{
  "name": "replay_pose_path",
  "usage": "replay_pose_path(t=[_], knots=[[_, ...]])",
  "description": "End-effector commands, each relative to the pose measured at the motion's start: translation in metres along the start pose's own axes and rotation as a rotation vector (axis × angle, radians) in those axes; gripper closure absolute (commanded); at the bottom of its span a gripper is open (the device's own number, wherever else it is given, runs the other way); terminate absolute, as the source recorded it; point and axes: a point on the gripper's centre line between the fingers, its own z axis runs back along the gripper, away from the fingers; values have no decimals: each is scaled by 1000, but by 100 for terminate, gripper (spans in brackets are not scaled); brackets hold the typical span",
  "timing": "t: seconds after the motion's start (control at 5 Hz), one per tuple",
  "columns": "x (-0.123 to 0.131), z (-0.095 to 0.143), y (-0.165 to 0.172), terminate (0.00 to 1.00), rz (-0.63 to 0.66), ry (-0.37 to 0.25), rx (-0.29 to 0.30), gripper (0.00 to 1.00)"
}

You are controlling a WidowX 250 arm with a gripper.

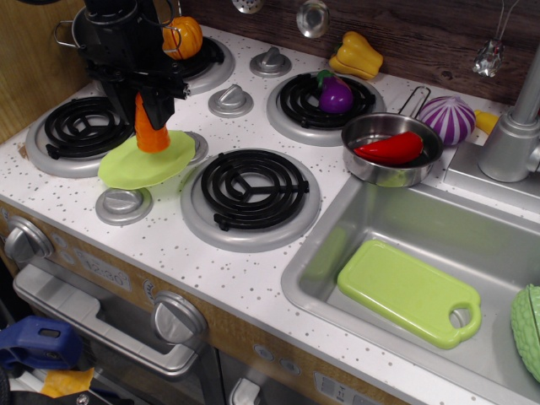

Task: Put carrot on plate

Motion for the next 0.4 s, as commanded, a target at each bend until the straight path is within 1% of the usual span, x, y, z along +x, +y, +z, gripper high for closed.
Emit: replay_pose_path(t=[0.0,0.2], knots=[[4,10,2,0,-21,-63,10,0],[4,7,3,0,-24,-70,2,0]])
